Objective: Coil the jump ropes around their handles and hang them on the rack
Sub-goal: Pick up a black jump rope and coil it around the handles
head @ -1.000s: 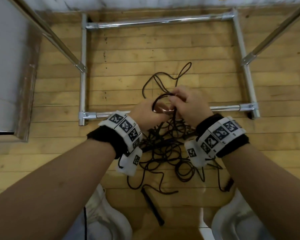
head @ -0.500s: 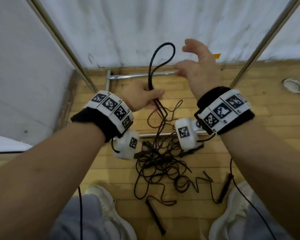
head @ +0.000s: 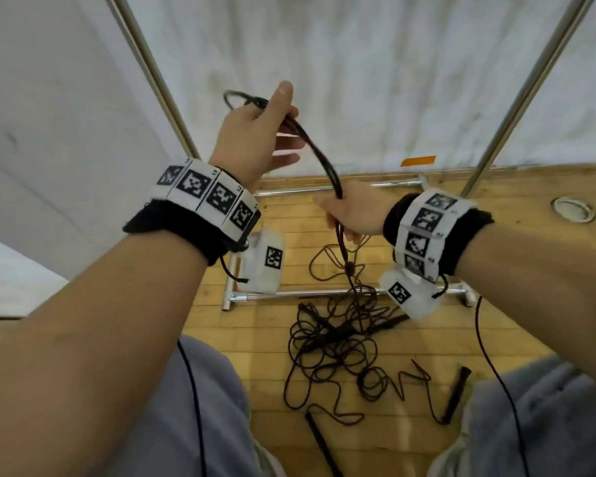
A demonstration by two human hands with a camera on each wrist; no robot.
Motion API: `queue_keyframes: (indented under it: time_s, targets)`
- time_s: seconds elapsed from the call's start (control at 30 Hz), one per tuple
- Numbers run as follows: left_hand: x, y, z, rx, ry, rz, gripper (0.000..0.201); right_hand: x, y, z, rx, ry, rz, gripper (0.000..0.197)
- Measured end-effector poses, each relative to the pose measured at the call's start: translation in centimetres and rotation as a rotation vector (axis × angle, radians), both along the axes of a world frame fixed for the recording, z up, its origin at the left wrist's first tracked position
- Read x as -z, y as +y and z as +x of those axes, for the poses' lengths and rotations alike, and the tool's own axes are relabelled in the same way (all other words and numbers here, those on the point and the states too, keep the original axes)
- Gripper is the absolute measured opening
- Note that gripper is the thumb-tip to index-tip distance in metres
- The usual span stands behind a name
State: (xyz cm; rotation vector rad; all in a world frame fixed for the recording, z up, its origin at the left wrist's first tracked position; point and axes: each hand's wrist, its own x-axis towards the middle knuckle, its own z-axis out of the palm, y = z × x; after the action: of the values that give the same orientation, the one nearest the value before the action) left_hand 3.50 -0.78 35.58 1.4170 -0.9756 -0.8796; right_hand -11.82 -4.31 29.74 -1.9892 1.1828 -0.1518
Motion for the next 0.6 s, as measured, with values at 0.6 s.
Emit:
queue_keyframes:
  time_s: [0.6]
  targets:
    - [5.1,0.2,-3.9,0.384,-0.530,0.282,0.014,-3.3,-1.0,-2.0,0.337,-0.924,0.340,0.022]
